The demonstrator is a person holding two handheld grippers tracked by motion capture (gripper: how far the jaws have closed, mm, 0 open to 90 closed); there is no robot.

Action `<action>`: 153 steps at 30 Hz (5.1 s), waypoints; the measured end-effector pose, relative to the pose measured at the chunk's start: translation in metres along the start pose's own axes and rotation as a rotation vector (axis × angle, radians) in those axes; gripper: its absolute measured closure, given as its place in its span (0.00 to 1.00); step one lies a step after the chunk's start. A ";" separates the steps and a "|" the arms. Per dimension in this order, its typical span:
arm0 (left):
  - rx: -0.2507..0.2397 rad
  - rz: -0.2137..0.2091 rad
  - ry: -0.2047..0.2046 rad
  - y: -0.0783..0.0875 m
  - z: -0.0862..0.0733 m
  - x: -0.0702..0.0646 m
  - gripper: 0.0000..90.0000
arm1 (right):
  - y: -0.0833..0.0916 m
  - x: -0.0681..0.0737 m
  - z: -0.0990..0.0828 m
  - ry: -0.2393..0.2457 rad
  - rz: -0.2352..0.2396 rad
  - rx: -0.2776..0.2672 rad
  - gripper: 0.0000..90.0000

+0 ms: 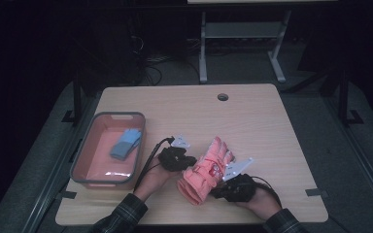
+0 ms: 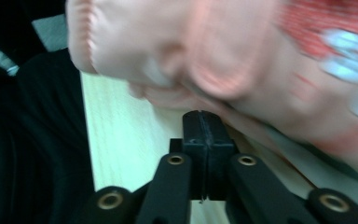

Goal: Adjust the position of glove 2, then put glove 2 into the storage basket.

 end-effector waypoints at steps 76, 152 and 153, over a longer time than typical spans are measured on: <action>0.104 -0.205 -0.018 -0.036 0.028 -0.039 0.14 | 0.063 -0.129 -0.048 -0.239 -0.454 -0.187 0.11; 0.056 -0.153 0.039 0.055 0.062 -0.001 0.68 | 0.063 -0.129 -0.049 -0.247 -0.457 -0.186 0.11; 0.054 -0.147 0.039 0.059 0.062 0.001 0.68 | 0.063 -0.129 -0.049 -0.247 -0.457 -0.185 0.11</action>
Point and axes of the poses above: each handheld gripper's, and its own axes: y roughly backward along the jaws, z roughly out of its top, x roughly to its left, the point moved 10 cm from there along -y, roughly forward along the jaws, and after that the axes turned 10 degrees about -y, right-handed, at the moved point
